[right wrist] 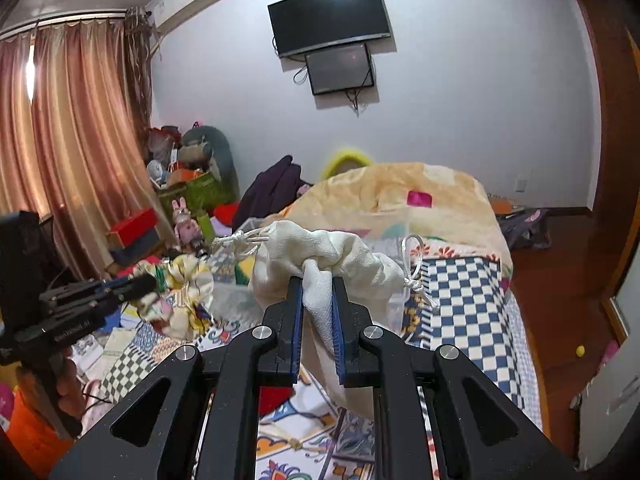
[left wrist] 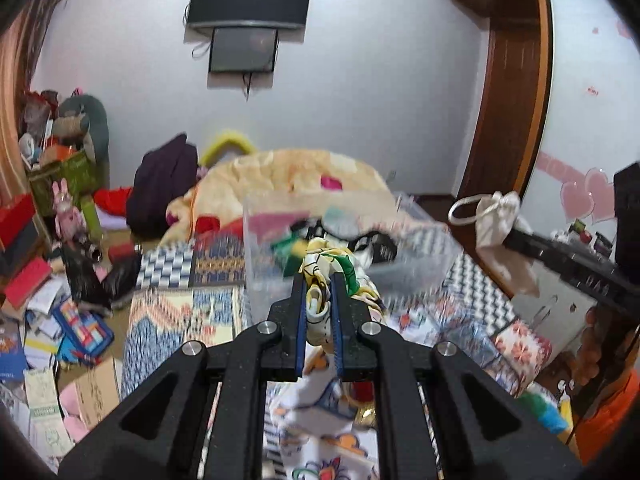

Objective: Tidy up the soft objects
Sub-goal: 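Drop the scarf into the clear box with left tool while right tool drops the pouch in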

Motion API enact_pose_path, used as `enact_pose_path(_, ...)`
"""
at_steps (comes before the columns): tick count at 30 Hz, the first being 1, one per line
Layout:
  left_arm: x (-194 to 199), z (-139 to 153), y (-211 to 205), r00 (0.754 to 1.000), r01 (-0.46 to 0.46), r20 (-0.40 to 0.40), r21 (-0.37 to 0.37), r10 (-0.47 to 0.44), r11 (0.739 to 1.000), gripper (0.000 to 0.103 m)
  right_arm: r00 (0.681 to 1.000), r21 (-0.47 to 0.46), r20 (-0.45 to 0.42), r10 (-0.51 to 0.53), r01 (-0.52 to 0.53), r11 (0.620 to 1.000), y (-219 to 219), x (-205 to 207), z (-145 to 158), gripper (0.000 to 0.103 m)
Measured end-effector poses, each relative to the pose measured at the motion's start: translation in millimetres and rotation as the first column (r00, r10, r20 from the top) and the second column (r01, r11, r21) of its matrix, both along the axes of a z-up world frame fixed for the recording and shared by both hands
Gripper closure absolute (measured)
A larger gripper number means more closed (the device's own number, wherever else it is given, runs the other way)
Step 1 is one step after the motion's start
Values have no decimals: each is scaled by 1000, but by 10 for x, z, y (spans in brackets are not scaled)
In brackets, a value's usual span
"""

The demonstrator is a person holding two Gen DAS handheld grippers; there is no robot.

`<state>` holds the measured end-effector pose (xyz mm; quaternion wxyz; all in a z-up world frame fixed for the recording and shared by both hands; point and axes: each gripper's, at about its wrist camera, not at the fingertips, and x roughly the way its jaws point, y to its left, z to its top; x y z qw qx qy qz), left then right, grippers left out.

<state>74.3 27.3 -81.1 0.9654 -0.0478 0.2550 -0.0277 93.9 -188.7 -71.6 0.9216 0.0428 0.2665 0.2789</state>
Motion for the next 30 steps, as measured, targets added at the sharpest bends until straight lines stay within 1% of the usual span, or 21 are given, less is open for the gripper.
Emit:
enact_pose_path(4,88,177,-54,999,8,52,8,-9,1000,93,1000,6,21,-6,6,1000,10,59,75,91)
enact_pose_path(7,181,267,-91,997,11,74,18,-13,1000,93,999,13,31,-7,7,1000,24,135,110,91)
enact_pose_path(14,478,346,-154,996,16,84,18,-17,1000,93,998,20,57,-14,13,1000,122,351,176,91)
enact_pose_path(20,787,241,-213,998,18,56,24,-20,1000,93,999,31,45,-26,24,999,220,599,177,91)
enact_pose_path(23,959,142,-242,999,26,26,9,-27,1000,93,999,36,30,-22,21,999,260,693,133,91)
enact_pose_path(28,1229,-67,-292,1000,9,-29,14,-9,1000,93,1000,0,0,-22,22,1000,409,891,11,91)
enact_pose_path(30,1363,-159,-295,998,8,-63,-5,-9,1000,93,1000,-18,-19,-18,17,1000,466,985,-42,91)
